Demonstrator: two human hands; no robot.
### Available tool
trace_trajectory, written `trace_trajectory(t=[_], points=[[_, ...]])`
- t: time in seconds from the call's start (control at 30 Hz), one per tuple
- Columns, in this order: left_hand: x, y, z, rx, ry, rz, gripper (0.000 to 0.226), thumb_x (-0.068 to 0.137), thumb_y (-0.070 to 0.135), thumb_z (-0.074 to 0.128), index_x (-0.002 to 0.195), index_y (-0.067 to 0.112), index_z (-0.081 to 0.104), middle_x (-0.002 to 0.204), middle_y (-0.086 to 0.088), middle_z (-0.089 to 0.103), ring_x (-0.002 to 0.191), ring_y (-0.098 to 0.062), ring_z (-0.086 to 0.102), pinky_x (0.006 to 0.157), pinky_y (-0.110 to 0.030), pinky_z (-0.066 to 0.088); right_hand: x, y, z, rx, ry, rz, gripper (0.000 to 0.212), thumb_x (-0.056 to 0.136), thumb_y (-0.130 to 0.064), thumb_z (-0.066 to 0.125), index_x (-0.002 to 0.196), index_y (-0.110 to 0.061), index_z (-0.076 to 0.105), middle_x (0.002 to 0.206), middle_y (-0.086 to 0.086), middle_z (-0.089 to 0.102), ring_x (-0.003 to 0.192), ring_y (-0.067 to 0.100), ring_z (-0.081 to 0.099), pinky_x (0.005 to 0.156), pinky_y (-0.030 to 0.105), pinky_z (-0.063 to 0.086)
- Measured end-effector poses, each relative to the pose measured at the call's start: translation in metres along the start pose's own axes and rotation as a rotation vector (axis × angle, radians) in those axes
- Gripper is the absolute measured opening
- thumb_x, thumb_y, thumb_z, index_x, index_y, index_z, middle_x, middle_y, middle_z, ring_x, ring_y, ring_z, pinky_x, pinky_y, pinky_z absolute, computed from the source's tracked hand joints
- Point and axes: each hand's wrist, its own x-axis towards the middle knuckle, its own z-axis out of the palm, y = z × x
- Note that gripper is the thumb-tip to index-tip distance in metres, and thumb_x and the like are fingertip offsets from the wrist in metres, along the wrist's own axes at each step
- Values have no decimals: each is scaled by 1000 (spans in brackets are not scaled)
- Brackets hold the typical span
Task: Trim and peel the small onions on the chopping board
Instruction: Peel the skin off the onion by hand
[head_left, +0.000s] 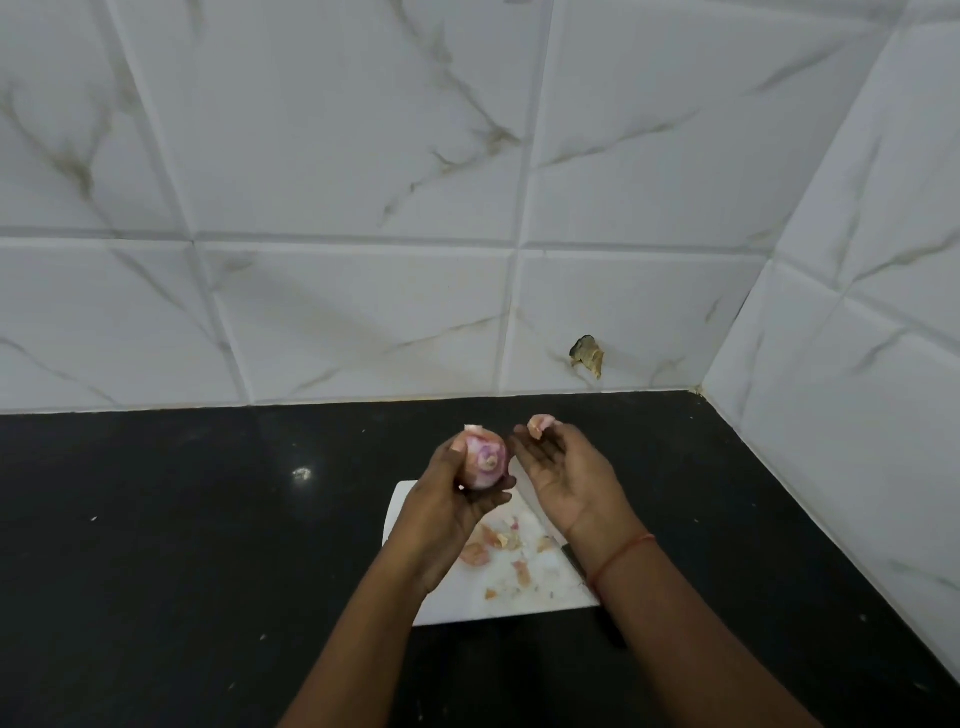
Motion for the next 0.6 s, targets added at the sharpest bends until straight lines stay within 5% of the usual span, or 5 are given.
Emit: trace_trajectory(t=[0.13, 0.27, 0.43, 0.6], points=[[1, 3, -5, -34, 34, 4, 34, 108, 25, 37, 130, 15, 60, 127, -21, 63, 116, -39, 65, 80, -35, 59, 6, 0, -13, -247, 134, -139, 10, 88, 1, 64, 97, -3, 65, 86, 15, 66, 71, 20, 64, 68, 33, 56], [2, -1, -4, 11, 54, 26, 31, 107, 21, 38, 129, 15, 60, 129, -19, 60, 112, -34, 65, 83, -36, 57, 2, 7, -17, -355, 76, -171, 19, 90, 12, 53, 94, 2, 68, 96, 22, 70, 85, 29, 70, 83, 37, 58], [2, 0, -3, 56, 46, 55, 29, 106, 23, 40, 129, 18, 58, 127, -15, 60, 110, -30, 65, 86, -35, 57, -8, 12, -7, -693, -100, -240, 29, 97, 2, 47, 105, -10, 72, 107, 5, 71, 101, 19, 68, 89, 32, 57], [1, 0, -2, 51, 53, 73, 29, 105, 23, 44, 129, 14, 58, 127, -16, 64, 116, -30, 65, 97, -41, 56, -10, 17, -7, -1046, -320, -493, 20, 86, -13, 71, 106, -15, 72, 101, -2, 73, 98, 11, 69, 87, 26, 57]])
